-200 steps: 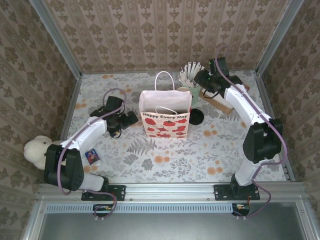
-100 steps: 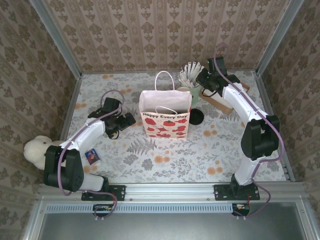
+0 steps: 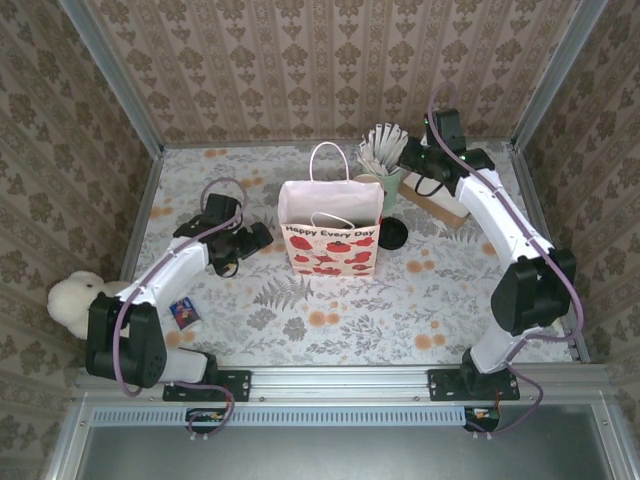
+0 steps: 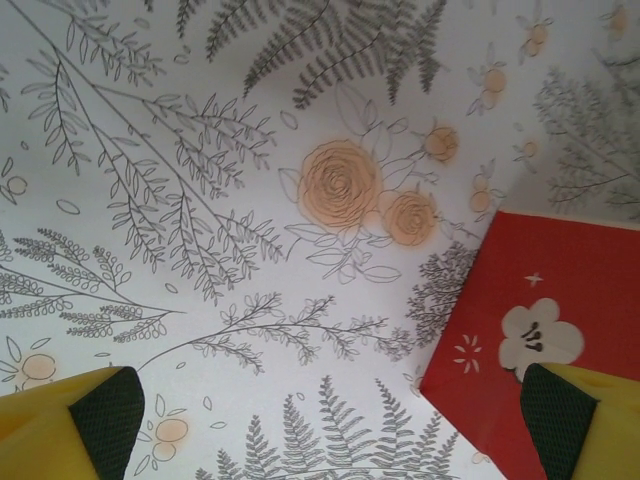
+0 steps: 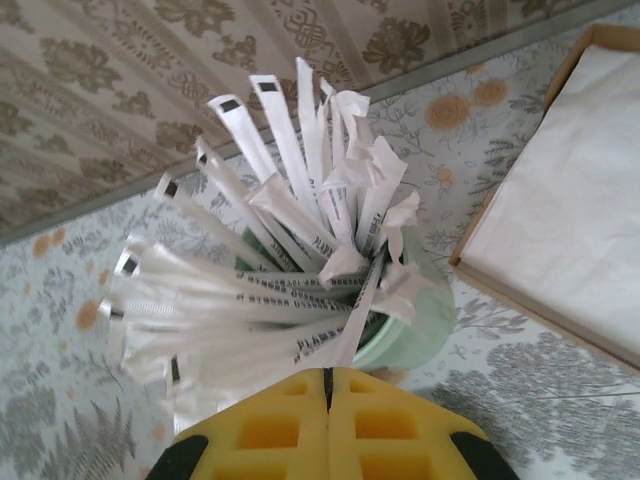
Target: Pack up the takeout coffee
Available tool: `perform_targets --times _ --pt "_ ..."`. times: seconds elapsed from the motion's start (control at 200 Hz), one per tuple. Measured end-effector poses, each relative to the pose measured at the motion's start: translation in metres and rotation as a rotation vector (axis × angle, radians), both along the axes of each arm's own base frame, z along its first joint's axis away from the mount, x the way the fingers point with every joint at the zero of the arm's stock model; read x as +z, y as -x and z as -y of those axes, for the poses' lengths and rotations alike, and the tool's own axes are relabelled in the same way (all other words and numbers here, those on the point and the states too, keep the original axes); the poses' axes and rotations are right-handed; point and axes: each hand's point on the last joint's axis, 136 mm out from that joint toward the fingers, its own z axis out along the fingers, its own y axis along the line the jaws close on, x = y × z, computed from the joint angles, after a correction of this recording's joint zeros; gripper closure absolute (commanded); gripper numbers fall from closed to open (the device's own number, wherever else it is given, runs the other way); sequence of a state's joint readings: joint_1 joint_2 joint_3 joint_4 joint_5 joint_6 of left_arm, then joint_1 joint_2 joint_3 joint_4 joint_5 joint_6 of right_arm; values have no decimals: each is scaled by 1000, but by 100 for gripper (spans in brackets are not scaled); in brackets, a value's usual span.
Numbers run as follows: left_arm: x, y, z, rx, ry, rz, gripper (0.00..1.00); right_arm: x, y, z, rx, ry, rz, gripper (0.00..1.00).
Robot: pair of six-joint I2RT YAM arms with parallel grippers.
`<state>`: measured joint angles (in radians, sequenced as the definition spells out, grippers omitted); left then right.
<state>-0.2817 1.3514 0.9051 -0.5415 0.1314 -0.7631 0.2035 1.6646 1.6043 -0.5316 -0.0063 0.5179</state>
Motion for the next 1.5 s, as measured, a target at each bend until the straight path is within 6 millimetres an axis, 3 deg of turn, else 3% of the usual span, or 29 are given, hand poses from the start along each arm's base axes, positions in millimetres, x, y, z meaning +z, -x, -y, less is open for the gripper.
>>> perform_targets --times 0.23,0.405,0.545,0.84,1.095,1.21,1.31,1.5 --pt "22 -13 1 7 36 98 0 23 19 3 111 132 6 100" --pt "53 -22 2 17 80 246 0 33 35 0 204 192 18 100" --pt "79 -27 -3 30 119 339 0 64 57 -4 276 208 109 100" --pt "93 -31 -7 22 166 368 0 139 121 -2 331 195 347 100" --pt "156 -34 22 -121 246 523 0 183 164 -24 465 95 558 100" --pt "171 -28 28 -150 255 563 0 195 181 -34 536 64 626 100" --pt "176 -28 21 -123 217 554 0 202 196 -49 645 25 663 100" --pt "166 -28 14 -100 166 504 0 190 206 -75 832 -34 609 100"
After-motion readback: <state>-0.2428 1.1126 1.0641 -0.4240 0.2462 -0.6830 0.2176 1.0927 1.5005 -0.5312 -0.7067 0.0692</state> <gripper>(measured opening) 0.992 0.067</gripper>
